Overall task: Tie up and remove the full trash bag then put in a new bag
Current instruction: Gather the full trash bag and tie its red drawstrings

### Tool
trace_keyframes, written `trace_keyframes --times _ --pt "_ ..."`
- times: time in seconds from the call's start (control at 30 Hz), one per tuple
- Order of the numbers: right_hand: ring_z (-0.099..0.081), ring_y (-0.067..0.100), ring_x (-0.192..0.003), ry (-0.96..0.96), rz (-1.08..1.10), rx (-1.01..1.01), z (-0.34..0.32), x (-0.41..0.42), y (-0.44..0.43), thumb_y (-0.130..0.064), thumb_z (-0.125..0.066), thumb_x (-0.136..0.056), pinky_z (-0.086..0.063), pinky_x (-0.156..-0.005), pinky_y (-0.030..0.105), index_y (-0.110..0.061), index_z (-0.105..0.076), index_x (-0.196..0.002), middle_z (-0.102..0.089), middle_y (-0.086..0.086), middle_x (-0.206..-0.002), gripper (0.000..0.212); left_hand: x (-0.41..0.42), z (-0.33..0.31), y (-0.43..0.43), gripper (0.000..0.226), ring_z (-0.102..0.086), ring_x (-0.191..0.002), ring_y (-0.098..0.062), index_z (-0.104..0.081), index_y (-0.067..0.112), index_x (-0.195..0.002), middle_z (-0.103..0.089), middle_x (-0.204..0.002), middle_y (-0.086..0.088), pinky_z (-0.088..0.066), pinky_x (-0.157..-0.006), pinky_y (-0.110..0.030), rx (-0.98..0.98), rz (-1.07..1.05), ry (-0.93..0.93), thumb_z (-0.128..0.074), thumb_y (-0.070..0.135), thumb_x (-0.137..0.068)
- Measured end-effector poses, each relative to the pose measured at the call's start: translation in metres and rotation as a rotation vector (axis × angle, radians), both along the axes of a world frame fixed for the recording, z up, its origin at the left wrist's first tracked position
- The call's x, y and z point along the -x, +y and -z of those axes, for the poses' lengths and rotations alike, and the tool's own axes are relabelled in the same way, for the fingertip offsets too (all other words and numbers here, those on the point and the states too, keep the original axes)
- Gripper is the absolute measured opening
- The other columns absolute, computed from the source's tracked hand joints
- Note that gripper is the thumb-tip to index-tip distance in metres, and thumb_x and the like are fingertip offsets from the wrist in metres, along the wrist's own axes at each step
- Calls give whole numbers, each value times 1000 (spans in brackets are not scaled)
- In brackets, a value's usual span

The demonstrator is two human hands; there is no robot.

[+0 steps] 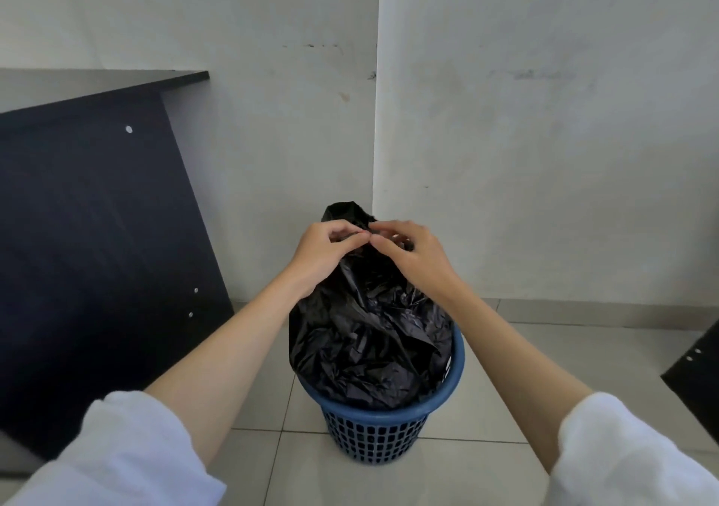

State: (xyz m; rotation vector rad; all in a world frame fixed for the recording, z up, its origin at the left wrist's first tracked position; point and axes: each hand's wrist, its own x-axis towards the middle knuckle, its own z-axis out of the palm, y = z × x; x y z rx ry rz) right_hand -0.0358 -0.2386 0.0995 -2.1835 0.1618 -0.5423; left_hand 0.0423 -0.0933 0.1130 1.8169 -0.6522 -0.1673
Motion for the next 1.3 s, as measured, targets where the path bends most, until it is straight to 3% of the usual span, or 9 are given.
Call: trace_keyframes --times 0.1,0.27,0.53,0.73,0.83,0.97,1.07,1.2,1.3 --pt "-62 8 -82 -37 50 -31 -6 -4 4 -51 -64 -78 -48 -91 49 -47 -69 -84 -71 -16 -85 8 5 -1 -3 13 -66 -87 -5 -71 15 -94 -73 -93 -2 -45 -75 -10 89 -14 35 -65 26 -88" --pt "-67 12 -84 -30 119 -66 -6 7 -13 -35 -68 -82 -49 -90 45 -33 -74 -80 -73 -9 -80 7 9 8 -7 14 -65 -89 -14 -63 25 -92 -72 -89 -2 -45 -85 -27 27 74 -21 -71 32 -83" --pt "-53 19 -102 -60 316 -51 -14 41 -47 -36 -67 -81 -40 -96 48 -38 -70 -71 -61 -13 -86 11 29 7 -51 17 -54 -94 -3 -65 31 -93 -65 -92 16 -11 -109 -37 -298 -131 -633 -59 46 -87" --pt "-54 24 -62 -147 335 -263 -19 54 -64 -26 -51 -94 -47 -68 39 -26 -54 -79 -67 12 -71 14 39 2 -77 23 -57 -102 -16 -69 21 -107 -59 -102 6 -40 -98 -40 -160 11 -664 -68 28 -85" --pt "-52 18 -61 -256 412 -425 -25 60 -72 -15 -47 -97 -45 -60 32 -14 -52 -86 -62 6 -71 12 37 -1 -79 23 -58 -104 -18 -71 16 -110 -63 -109 3 -41 -98 -39 -226 27 -783 -65 17 -87" --pt "-64 7 -65 -140 177 -381 -24 64 -70 -11 -51 -97 -48 -60 12 -8 -61 -84 -71 -1 -83 16 36 -5 -66 34 -56 -108 -9 -65 20 -116 -62 -115 5 -40 -95 -19 -161 135 -553 -65 10 -84" --pt "-63 7 -76 -85 105 -255 -20 59 -62 -16 -57 -94 -48 -71 16 -15 -70 -83 -70 -4 -82 17 42 -7 -59 29 -62 -97 -1 -62 20 -106 -69 -102 6 -43 -86 -11 -10 187 -212 -73 25 -80" --pt "-61 20 -90 -135 173 -186 -15 49 -53 -14 -59 -91 -48 -83 32 -11 -74 -83 -69 -1 -85 17 37 0 -48 18 -59 -79 9 -65 14 -85 -68 -82 13 -41 -75 -6 -146 115 -276 -76 27 -78" --pt "-59 14 -81 -146 192 -250 -9 41 -39 -12 -56 -92 -47 -78 28 -21 -70 -73 -68 -4 -80 25 25 0 -36 11 -62 -82 -5 -67 15 -84 -70 -84 6 -43 -78 -20 -243 108 -327 -73 25 -81"
